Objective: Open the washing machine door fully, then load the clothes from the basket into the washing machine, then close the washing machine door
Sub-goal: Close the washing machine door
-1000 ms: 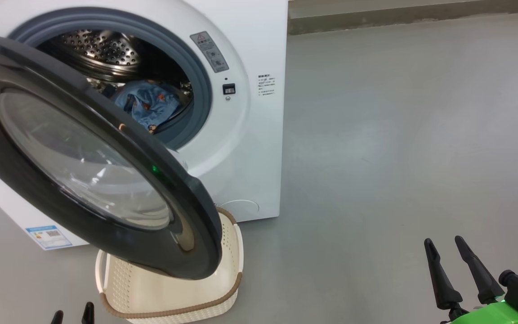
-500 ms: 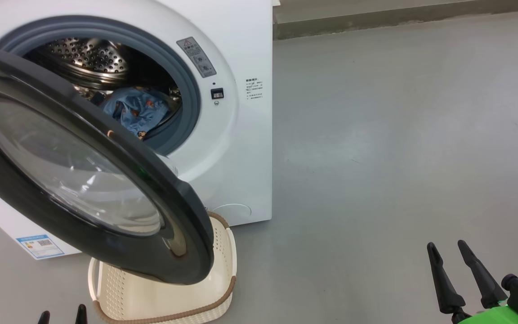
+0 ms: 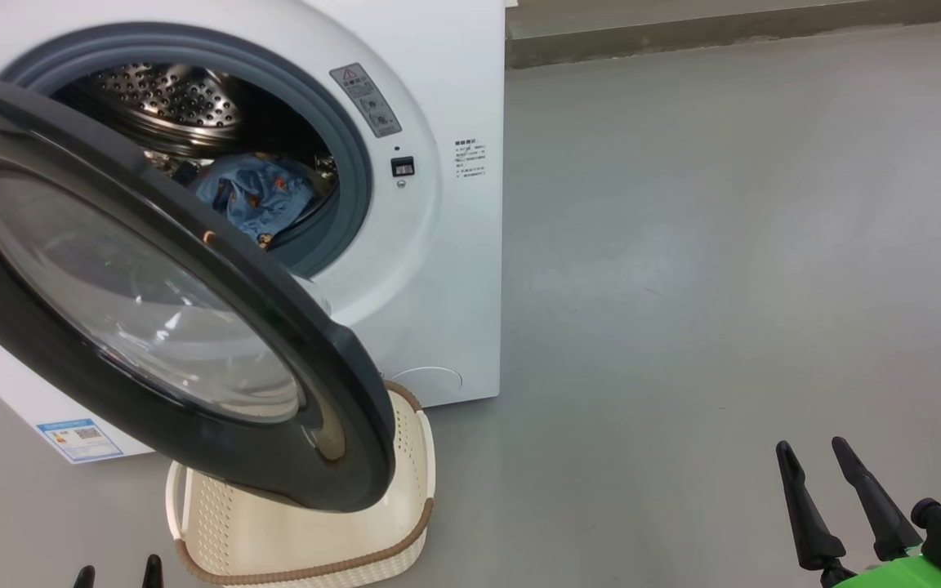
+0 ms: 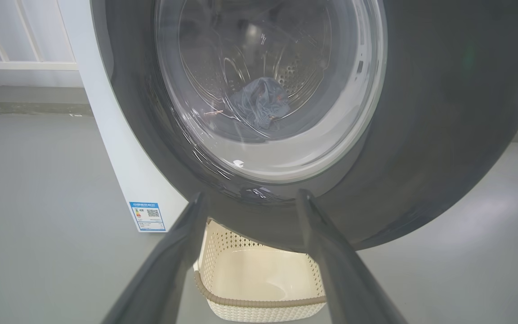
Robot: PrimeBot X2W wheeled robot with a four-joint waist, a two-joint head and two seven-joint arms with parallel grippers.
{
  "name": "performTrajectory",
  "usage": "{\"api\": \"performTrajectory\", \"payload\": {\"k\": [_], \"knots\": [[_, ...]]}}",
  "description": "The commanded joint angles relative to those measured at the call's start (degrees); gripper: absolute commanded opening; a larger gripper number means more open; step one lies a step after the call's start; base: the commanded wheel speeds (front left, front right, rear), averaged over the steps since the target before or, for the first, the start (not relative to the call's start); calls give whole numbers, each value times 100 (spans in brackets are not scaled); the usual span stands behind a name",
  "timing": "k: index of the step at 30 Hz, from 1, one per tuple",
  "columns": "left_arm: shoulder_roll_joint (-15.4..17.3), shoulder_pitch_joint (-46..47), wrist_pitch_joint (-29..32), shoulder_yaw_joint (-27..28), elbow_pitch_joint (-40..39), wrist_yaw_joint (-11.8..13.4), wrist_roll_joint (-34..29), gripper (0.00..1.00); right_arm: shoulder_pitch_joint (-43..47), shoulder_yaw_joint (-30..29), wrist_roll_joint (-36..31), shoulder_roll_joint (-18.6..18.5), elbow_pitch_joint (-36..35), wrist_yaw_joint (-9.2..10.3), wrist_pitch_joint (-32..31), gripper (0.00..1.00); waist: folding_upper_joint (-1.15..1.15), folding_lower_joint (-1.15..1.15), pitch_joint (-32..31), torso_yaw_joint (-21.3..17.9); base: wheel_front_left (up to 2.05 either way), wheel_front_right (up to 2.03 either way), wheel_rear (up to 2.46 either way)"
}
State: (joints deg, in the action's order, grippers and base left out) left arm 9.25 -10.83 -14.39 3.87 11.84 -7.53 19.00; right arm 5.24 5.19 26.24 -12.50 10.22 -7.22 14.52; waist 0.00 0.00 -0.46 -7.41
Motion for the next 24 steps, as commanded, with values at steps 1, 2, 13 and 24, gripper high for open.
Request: {"api": "performTrajectory", "payload": {"k": [1,2,13,24], "knots": [[28,130,-61,198,-181,4,-47,100,-90,74,-31,-110,-132,-26,48,100,0,0,5,19,0,0,0],[22,134,-61,194,-190,4,-51,100,-95,76,-36,-106,-133,-26,48,100,0,0,6,30,0,0,0],[-61,206,-61,77,-272,4,-146,100,-402,284,42,-62,-214,-26,48,0,0,0,-10,374,0,0,0],[-250,300,-61,126,-331,4,-173,100,-1123,679,159,-3,-621,-26,48,0,0,0,-43,933,0,0,0]]}}
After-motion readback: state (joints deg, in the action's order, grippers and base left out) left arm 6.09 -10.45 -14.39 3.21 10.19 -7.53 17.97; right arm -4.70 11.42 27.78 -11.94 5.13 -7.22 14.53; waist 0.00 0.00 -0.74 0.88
